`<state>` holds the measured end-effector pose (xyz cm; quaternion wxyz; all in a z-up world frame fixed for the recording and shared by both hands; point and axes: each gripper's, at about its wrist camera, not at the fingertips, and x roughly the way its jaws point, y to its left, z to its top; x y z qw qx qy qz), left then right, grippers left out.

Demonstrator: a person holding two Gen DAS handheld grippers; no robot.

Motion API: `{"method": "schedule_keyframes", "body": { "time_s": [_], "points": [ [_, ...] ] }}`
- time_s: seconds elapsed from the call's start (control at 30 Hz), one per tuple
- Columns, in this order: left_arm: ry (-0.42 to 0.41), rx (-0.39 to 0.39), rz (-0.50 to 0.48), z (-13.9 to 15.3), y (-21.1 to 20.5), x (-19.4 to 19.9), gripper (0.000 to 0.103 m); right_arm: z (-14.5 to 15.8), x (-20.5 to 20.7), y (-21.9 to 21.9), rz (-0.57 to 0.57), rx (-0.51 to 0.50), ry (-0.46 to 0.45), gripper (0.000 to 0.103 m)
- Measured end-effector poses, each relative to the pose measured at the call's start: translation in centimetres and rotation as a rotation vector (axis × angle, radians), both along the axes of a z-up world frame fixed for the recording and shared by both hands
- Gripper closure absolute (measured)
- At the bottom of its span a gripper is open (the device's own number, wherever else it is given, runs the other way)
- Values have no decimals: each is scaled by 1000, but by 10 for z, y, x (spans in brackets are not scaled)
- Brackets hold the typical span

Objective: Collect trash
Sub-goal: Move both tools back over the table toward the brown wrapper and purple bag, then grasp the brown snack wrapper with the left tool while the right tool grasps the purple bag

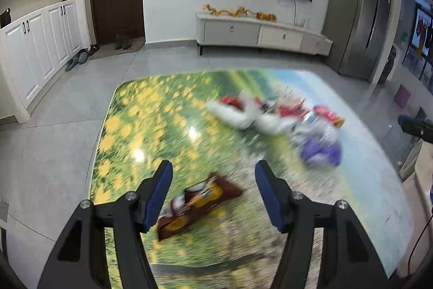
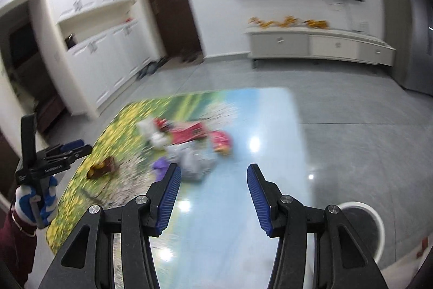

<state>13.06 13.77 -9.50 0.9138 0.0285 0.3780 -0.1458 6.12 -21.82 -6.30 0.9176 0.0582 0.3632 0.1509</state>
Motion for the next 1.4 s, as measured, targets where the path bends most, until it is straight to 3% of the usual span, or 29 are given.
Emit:
{"method": "schedule_keyframes", "body": {
  "time_s": [0.3,0.73,0.93,1.2,1.4],
  "points": [
    [54,-20,-63,-30,15,11,41,-44,56,87,143,-60,91,54],
    [115,-92,-96,-57,19,22,42,-89,78,118,204,-132,192,55],
    [126,-96,-104,-58,19,21,55,-98,78,122,210,-150,210,67],
    [123,-75,-104,-56,10,12,73,-97,67,114,213,-118,206,69],
    [125,-81,-82,-54,5,1,81,-94,52,103,206,-91,202,69]
  ]
}}
